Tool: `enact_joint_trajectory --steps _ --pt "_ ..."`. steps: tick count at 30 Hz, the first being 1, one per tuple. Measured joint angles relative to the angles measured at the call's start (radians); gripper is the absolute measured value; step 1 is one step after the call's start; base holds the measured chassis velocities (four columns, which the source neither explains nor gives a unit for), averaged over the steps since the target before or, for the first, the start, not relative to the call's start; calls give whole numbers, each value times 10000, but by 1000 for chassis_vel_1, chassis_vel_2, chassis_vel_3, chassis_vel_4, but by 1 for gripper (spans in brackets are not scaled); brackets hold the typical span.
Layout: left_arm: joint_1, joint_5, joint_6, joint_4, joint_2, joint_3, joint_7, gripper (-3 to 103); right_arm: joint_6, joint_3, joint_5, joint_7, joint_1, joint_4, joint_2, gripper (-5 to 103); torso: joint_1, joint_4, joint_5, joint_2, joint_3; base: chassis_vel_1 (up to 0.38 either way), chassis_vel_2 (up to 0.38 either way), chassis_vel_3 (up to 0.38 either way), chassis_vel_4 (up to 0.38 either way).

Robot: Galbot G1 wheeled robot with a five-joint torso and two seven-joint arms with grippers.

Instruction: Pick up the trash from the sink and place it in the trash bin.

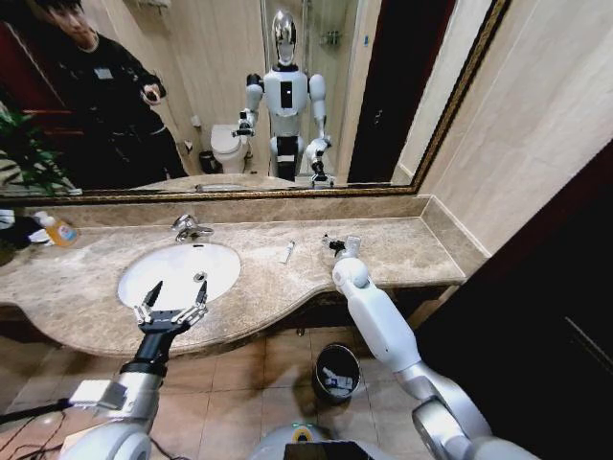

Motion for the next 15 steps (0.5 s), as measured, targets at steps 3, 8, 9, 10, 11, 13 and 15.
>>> enact_joint_trajectory --steps 3,8,9,10,11,13,15 --pt "0 0 0 0 0 0 0 100 137 44 -145 -27 -96 -72 -8 100 0 0 0 0 0 0 0 0 0" --pt "0 0 0 0 0 0 0 100 344 104 -627 -275 -248 -236 1 100 0 0 1 0 0 0 0 0 0" --pt "0 0 0 0 0 0 0 100 344 104 -627 -275 -248 -236 1 100 0 0 1 0 0 0 0 0 0" --pt "0 0 0 0 0 0 0 100 354 125 -638 -294 -262 -261 17 100 0 0 1 0 0 0 0 0 0" --pt "0 0 0 0 0 0 0 100 362 143 -640 -312 -265 -281 31 100 0 0 0 0 0 0 0 0 0" --pt "0 0 0 0 0 0 0 100 375 165 -647 -350 -268 -322 54 100 0 0 1 0 0 0 0 0 0" --pt "0 0 0 0 0 0 0 100 374 169 -649 -376 -269 -335 59 100 0 0 1 0 0 0 0 0 0"
